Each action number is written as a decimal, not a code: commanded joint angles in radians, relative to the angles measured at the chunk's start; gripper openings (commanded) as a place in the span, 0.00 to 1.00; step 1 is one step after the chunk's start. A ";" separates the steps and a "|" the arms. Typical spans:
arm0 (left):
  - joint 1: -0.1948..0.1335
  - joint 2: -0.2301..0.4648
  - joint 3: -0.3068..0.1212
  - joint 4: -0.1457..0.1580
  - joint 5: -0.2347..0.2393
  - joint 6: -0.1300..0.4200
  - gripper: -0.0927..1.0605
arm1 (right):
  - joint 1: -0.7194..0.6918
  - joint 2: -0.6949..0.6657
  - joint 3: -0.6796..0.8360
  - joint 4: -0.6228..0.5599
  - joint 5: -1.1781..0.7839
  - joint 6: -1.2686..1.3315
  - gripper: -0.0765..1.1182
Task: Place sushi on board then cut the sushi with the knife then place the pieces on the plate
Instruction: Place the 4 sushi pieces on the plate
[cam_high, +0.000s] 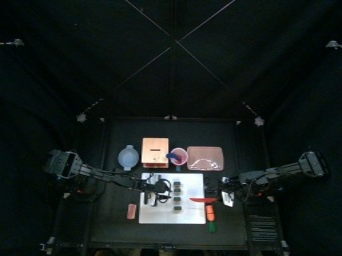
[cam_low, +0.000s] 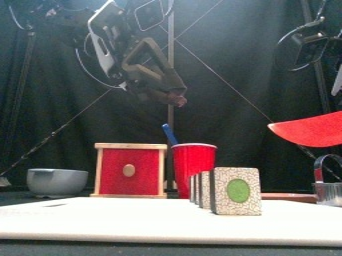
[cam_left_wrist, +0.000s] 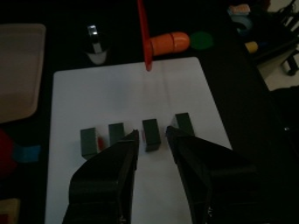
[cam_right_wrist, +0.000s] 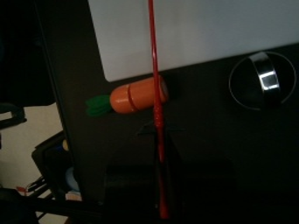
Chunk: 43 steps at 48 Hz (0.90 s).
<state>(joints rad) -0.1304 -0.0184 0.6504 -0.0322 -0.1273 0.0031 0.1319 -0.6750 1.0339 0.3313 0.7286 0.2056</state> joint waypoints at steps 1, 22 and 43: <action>0.029 -0.020 0.011 0.000 -0.132 0.000 0.70 | -0.048 -0.011 0.006 -0.002 0.015 -0.006 0.39; 0.081 -0.008 0.098 -0.054 -0.486 0.005 0.70 | -0.074 -0.023 0.109 -0.008 0.038 -0.009 0.57; 0.109 -0.017 0.137 -0.058 -0.502 -0.002 0.70 | -0.112 -0.077 0.029 -0.199 0.035 -0.006 0.66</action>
<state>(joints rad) -0.0291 -0.0184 0.7823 -0.0874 -0.6182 0.0046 0.0307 -0.7578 1.1075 0.1948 0.8038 0.1979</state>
